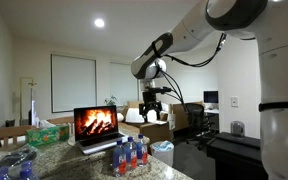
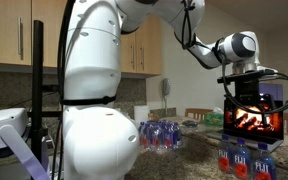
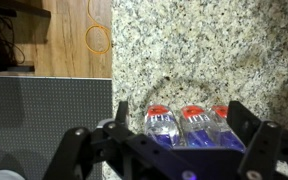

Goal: Move the three bottles of water to the left

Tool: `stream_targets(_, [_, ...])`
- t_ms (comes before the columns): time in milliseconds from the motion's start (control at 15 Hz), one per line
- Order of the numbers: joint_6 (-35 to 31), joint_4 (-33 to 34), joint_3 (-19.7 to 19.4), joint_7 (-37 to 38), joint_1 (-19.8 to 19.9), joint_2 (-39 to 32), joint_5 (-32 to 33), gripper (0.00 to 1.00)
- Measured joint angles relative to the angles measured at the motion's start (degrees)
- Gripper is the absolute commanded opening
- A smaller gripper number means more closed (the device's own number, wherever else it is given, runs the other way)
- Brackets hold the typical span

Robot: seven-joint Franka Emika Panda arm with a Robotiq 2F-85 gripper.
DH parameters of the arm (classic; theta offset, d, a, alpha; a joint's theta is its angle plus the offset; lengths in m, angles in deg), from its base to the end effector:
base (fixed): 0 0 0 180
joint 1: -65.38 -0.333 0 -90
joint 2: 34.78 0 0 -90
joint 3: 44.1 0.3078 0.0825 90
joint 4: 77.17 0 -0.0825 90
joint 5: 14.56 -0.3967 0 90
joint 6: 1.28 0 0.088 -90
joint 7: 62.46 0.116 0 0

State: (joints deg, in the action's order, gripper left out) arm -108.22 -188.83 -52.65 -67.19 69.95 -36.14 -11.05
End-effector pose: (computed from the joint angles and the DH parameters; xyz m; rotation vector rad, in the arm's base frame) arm 0.5466 -0.1324 0.4352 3.0865 -0.1941 -0.1766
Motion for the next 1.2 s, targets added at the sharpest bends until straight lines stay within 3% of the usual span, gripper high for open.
stream_targets(867, [-2.5, 0.1, 0.0, 3.0, 0.7, -0.4, -0.5, 1.0])
stream_targets(1200, [-15.1, -1.2, 0.0, 5.2, 1.0, -5.2, -3.8, 1.0])
